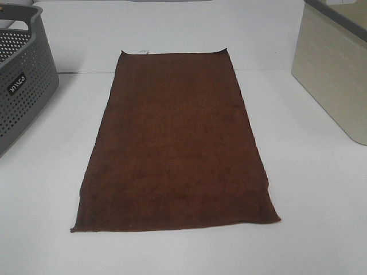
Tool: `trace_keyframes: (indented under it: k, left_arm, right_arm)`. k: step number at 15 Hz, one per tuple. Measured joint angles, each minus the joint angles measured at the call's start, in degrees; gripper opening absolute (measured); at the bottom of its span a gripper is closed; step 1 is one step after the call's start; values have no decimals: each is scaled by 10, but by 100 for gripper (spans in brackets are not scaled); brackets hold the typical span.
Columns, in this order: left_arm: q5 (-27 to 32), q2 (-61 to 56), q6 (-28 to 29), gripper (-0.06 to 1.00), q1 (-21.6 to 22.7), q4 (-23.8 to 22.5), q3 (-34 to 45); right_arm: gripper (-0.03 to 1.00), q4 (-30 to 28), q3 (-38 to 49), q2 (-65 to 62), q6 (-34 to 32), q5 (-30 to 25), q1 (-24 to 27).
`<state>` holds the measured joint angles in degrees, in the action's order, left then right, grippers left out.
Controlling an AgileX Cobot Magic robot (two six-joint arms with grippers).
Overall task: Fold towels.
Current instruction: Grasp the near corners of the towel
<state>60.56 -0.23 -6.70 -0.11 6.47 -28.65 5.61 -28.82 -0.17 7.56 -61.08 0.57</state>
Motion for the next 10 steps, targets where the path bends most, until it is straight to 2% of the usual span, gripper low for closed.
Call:
trace_keyframes:
  k: [10]
  left_arm:
    - [0, 0, 0, 71, 0, 0, 0]
  right_arm:
    - [81, 0, 0, 0, 0, 0, 0]
